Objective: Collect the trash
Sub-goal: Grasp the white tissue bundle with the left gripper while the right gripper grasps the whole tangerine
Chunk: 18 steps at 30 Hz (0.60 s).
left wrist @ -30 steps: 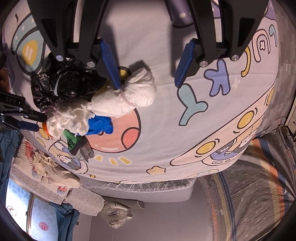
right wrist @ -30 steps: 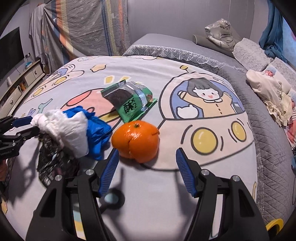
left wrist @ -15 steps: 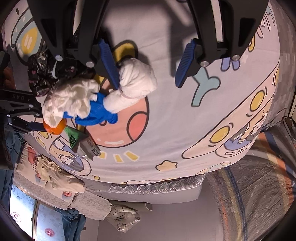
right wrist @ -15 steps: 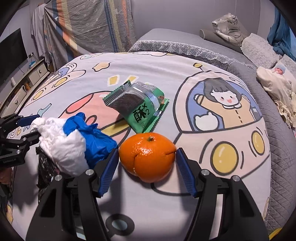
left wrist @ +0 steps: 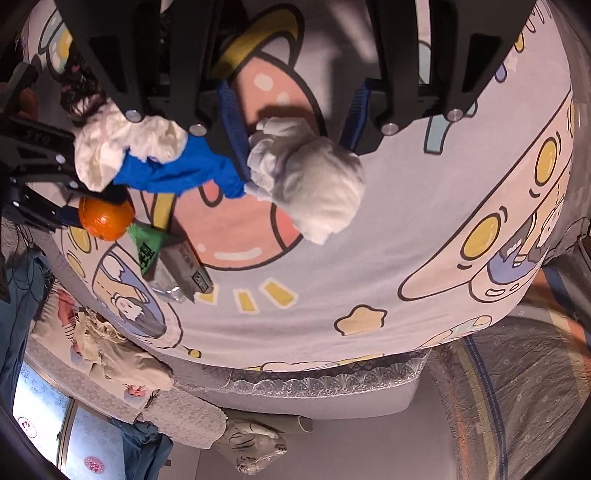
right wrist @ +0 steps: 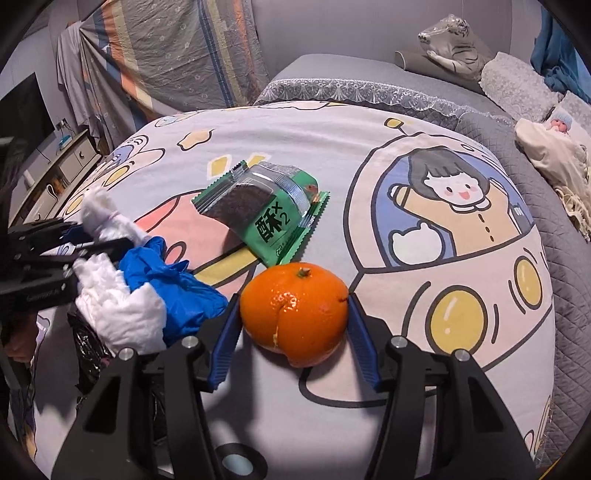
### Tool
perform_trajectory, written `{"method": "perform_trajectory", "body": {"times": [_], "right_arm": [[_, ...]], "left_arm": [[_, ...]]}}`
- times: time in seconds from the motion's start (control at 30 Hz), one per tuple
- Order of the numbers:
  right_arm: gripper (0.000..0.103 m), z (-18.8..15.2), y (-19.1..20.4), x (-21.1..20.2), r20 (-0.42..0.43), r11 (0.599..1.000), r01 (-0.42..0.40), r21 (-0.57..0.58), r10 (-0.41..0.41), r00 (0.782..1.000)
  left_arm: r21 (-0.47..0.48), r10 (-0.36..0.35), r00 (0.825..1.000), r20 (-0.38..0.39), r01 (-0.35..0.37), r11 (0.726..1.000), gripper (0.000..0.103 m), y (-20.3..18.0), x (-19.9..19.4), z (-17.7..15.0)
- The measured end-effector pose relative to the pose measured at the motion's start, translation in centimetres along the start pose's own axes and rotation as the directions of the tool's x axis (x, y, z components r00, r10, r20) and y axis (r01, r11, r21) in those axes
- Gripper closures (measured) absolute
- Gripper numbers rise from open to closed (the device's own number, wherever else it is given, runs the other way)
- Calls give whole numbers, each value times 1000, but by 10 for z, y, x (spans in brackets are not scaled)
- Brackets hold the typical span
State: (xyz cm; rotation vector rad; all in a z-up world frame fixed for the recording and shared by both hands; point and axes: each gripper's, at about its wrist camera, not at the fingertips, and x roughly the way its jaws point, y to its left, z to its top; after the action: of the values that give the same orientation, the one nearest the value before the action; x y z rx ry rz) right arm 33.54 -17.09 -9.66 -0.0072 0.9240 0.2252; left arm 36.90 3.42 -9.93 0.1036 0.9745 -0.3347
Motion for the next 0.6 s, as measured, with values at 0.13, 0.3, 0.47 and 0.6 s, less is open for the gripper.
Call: {"method": "perform_trajectory", "body": {"times": [0.13, 0.3, 0.47, 0.6], "right_arm": [[55, -1, -2, -1, 5, 1000, -16, 15, 16, 1000], [62, -1, -4, -3, 11, 999, -36, 15, 36, 999], [69, -1, -4, -8, 27, 999, -45, 16, 44, 999], [73, 0, -6, -11, 38, 999, -36, 17, 35, 999]], "left_arm": [[-76, -31, 999, -28, 28, 997, 63, 14, 14, 10], [-124, -25, 999, -23, 22, 992, 73, 20, 25, 23], [-142, -32, 999, -2, 31, 989, 78, 21, 21, 23], [-140, -36, 999, 21, 39, 989, 81, 23, 8, 19]]}}
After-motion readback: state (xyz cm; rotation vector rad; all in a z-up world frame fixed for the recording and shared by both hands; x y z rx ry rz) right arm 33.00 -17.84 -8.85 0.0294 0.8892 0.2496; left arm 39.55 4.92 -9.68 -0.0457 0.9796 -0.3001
